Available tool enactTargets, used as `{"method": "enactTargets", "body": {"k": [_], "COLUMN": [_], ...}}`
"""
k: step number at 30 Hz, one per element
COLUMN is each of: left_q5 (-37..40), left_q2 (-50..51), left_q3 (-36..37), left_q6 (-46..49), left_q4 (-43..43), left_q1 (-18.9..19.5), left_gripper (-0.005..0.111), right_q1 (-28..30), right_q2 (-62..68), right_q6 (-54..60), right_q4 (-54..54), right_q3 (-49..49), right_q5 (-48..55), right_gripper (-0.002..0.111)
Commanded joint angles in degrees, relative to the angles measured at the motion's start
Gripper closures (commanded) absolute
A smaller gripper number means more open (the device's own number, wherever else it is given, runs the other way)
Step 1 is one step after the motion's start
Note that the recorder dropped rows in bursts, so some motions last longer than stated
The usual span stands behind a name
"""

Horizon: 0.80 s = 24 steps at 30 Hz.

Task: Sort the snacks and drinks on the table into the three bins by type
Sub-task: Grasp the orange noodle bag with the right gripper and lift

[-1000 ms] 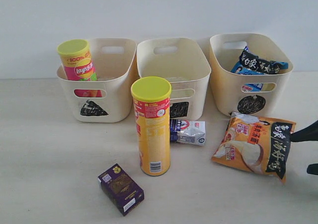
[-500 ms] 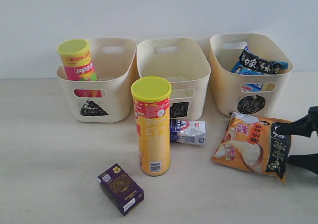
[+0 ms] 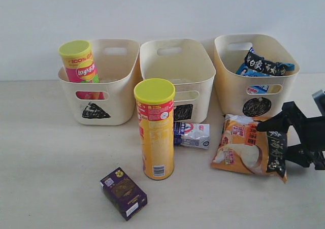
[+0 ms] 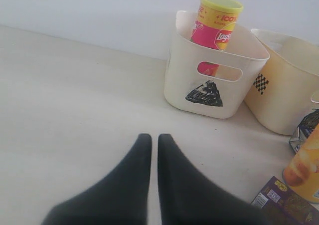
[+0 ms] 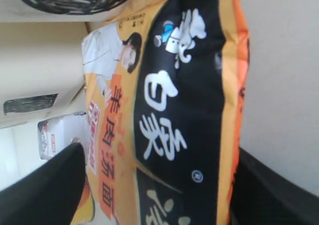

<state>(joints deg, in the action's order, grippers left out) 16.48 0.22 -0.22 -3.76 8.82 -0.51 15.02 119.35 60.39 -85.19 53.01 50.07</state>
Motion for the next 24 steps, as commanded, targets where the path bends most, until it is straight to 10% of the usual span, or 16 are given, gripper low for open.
{"method": "enactTargets", "body": {"k": [1,5,14,24], "left_q5": [0.0,0.0,0.0,0.0], "left_q2": [-0.2,-0.2,-0.2,-0.2], "left_q3": [0.2,0.2,0.2,0.2], "left_q6": [-0.3,-0.3,-0.3,-0.3], "left_q4": [-0.3,-0.3,-0.3,-0.3], "left_q1": [0.0,0.0,0.0,0.0], "left_gripper": [0.102,0.102,0.102,0.102], "right_q1": [-2.1,-3.1,-2.9,-2.9], "right_q2": [2.2,2.9,3.1,-3.8], "right_q6": [1.7,1.8,2.1,1.9], "right_q4": [4.5,4.9,6.6,12.3], "right_q3": [-0.9,-0.9,-0.9,-0.9], "right_q5": [-12.2,-13.6,-14.1,-11.3], "right_gripper": [0.035,0.045,0.108,0.108]}}
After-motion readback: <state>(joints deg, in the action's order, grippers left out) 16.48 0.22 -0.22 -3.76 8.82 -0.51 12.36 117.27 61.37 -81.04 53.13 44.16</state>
